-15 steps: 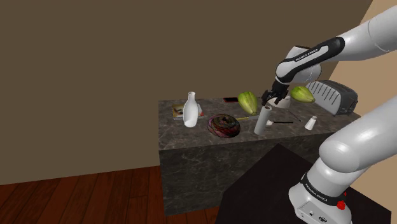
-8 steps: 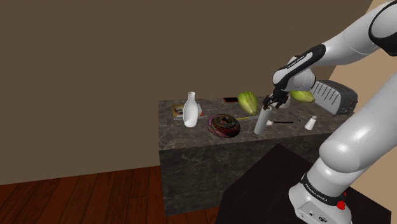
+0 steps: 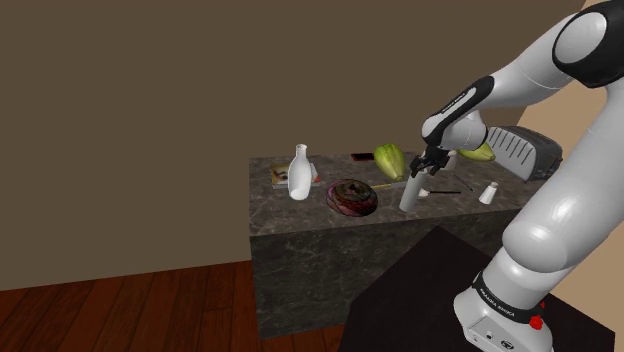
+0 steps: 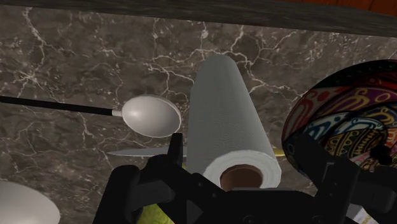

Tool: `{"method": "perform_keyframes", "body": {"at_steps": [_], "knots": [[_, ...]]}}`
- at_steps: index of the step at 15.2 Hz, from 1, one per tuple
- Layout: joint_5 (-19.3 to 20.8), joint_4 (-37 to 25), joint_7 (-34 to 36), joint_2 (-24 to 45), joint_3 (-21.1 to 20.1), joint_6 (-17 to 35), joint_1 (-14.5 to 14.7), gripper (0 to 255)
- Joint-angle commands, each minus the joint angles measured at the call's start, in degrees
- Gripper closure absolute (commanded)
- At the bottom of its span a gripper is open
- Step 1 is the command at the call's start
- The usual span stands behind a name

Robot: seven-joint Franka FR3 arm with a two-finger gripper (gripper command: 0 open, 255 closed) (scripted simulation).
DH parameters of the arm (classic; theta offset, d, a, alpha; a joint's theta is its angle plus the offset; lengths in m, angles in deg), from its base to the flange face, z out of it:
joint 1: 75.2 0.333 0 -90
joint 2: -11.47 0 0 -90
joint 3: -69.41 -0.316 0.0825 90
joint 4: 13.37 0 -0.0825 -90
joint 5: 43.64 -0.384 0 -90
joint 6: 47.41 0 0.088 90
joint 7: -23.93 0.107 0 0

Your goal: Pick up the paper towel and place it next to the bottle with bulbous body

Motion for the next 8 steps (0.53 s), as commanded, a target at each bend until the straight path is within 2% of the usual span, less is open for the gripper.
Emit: {"method": "perform_keyframes", "body": {"at_steps": [1, 4, 5, 8], "knots": [[-0.2, 0.0, -0.1, 0.1, 0.0, 0.1, 0.0, 0], [-0.1, 0.0, -0.1, 0.1, 0.0, 0.1, 0.0, 0], [-0.1, 0.0, -0.1, 0.1, 0.0, 0.1, 0.0, 255], [-0.1, 0.0, -0.1, 0.1, 0.0, 0.1, 0.0, 255]]}}
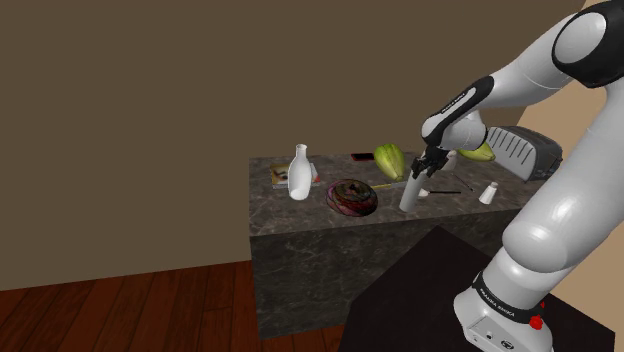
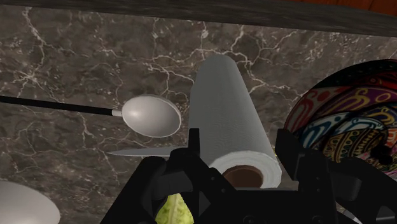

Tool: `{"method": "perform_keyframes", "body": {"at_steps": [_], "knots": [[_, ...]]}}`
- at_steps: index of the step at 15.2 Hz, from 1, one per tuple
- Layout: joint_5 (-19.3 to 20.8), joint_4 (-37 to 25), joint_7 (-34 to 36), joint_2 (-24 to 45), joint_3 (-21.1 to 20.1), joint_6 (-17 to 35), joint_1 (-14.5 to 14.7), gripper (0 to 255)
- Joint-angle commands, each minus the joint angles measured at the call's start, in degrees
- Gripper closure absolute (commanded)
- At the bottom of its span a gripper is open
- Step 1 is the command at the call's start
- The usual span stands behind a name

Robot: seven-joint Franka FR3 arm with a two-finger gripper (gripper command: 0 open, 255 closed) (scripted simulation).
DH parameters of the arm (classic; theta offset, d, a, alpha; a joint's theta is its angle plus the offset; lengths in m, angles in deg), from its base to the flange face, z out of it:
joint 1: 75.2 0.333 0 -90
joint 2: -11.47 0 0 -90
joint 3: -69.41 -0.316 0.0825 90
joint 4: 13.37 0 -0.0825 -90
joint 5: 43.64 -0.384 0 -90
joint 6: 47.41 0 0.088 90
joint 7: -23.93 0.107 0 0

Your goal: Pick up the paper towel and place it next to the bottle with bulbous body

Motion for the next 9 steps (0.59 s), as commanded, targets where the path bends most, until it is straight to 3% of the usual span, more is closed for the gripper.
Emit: {"method": "perform_keyframes", "body": {"at_steps": [1, 6, 9], "knots": [[0.0, 0.0, 0.0, 0.0, 0.0, 0.0, 0.0, 255], [0.0, 0.0, 0.0, 0.0, 0.0, 0.0, 0.0, 255], [3.1, -0.3, 2.3, -2.4, 0.2, -2.5, -0.2, 255]]}}
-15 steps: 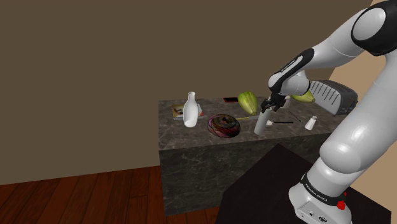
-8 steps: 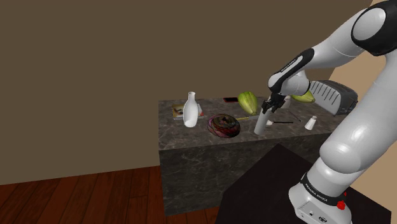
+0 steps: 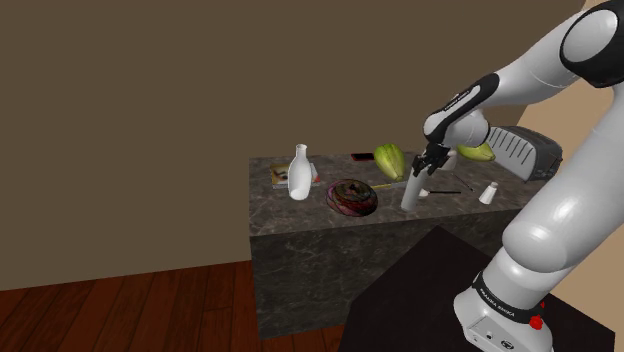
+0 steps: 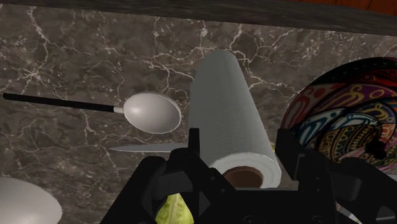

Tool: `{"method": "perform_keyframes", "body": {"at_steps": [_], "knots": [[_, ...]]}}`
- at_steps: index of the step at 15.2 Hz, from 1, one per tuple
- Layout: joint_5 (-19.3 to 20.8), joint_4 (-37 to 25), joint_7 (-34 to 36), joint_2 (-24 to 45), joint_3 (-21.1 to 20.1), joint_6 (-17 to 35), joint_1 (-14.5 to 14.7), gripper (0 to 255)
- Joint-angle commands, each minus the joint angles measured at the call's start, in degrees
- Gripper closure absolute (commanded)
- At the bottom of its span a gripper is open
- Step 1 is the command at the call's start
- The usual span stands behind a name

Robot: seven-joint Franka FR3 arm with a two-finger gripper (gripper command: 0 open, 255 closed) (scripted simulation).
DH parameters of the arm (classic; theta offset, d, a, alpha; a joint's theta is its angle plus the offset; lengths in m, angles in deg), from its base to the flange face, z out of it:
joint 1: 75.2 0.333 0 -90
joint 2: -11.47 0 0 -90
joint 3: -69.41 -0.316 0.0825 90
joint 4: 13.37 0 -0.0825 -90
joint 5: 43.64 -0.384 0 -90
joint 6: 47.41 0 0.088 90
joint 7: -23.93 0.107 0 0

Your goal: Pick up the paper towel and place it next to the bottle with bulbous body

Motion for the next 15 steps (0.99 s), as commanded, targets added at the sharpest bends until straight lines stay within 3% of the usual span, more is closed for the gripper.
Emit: {"method": "perform_keyframes", "body": {"at_steps": [1, 15], "knots": [[1.8, -0.3, 1.3, -1.5, 0.0, -1.6, -0.2, 255], [9.0, -3.9, 6.9, -10.7, -1.6, -13.6, -2.0, 255]]}}
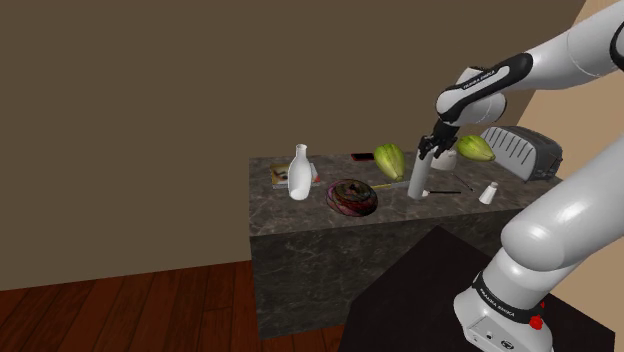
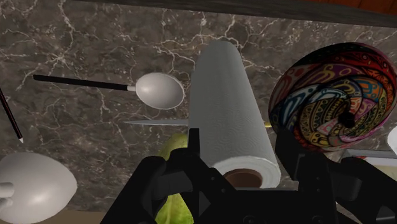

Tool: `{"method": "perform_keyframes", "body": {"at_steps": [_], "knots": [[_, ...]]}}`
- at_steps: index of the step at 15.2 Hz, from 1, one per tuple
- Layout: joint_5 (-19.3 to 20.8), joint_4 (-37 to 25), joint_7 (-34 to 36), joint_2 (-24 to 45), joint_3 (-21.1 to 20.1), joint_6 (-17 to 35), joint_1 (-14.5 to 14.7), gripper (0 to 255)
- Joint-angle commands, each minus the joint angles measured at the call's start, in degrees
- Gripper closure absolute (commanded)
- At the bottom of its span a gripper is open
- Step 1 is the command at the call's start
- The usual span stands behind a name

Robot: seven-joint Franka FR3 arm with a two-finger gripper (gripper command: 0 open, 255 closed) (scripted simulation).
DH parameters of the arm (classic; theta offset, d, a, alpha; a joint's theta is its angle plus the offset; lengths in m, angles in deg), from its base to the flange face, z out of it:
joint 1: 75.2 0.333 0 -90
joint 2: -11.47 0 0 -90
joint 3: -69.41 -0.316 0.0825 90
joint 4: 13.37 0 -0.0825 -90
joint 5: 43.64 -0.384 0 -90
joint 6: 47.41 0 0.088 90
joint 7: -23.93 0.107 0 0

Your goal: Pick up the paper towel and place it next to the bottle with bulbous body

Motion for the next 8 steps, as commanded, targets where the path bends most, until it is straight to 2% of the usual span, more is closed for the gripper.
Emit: {"method": "perform_keyframes", "body": {"at_steps": [1, 8], "knots": [[0.6, -0.6, 0.5, -1.2, -0.3, -1.7, -0.2, 255], [1.9, -3.5, 1.8, -4.4, -1.3, -7.7, -0.7, 255]]}}
